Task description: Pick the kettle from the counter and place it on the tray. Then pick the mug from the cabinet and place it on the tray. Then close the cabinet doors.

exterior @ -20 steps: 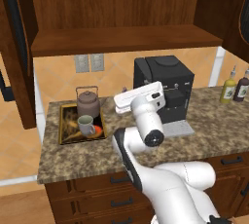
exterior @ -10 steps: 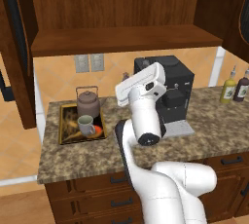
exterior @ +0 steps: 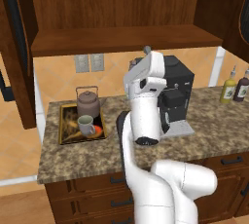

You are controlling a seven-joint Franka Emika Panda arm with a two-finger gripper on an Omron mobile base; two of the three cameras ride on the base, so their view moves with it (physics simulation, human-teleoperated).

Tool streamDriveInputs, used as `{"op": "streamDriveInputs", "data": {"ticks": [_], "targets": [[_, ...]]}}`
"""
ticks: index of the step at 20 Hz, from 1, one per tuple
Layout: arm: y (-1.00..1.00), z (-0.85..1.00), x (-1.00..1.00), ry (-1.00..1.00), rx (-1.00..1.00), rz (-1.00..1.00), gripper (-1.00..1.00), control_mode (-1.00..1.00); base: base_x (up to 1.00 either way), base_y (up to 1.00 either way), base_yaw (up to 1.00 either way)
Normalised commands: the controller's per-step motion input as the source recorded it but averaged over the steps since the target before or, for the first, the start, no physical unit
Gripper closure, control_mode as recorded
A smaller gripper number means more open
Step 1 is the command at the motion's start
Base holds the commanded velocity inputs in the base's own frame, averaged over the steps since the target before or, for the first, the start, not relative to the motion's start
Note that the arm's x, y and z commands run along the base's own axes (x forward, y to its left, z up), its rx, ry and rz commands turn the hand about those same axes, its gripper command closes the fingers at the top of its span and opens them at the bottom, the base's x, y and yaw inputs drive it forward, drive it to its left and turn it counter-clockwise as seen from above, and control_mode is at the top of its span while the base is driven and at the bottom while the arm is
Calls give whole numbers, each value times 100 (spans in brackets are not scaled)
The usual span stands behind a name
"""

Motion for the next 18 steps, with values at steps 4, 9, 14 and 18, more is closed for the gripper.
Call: {"op": "streamDriveInputs", "data": {"ticks": [4,9,14,18], "targets": [[1,53,-45,-13,-55,-24,-100,-100,0,0,0],[0,35,-39,-7,-57,-30,-100,-100,0,0,0],[0,12,-42,-4,-55,-39,-100,-100,0,0,0],[-3,25,-44,0,-49,-41,-100,-100,0,0,0]]}}
